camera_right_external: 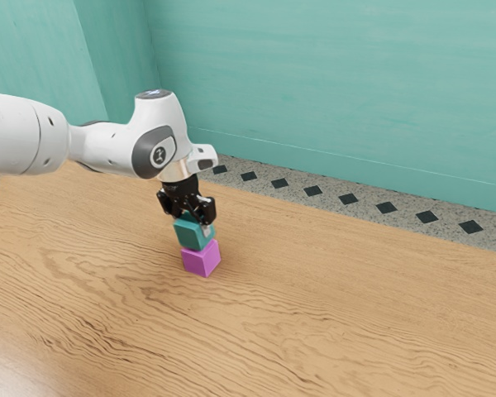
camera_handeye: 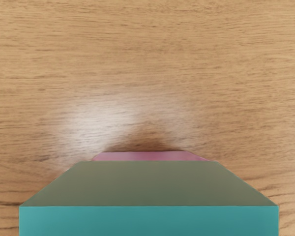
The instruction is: Pick up the blue block with one arm, and put the blue block on the pink block with one arm
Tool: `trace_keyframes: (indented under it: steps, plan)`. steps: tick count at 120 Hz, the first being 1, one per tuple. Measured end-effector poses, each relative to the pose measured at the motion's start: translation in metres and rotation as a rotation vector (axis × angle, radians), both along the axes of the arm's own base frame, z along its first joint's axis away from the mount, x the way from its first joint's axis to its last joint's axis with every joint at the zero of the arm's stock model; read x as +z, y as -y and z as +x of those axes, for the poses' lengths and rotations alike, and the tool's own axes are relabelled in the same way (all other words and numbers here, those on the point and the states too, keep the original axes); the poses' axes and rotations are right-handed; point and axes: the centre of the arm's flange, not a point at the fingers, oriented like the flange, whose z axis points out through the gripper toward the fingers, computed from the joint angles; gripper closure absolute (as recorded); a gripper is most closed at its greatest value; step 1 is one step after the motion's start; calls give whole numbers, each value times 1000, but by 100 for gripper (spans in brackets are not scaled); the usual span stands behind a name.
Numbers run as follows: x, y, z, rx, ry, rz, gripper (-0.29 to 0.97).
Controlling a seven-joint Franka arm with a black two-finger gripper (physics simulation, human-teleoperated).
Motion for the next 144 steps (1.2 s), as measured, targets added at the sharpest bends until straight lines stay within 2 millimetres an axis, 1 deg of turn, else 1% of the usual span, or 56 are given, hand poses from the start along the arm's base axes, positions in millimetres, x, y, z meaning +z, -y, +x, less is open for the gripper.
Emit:
trace_keyframes:
  steps: [45, 65, 85, 120, 144]
  plan:
    - [-2, -1, -5, 3, -42, -19, 29]
    - [-4, -3, -2, 1, -48, -16, 29]
    - [0, -5, 3, -5, -47, -7, 29]
    - [-4, -5, 3, -10, -62, -4, 30]
    - [-2, -5, 5, -10, -59, -5, 30]
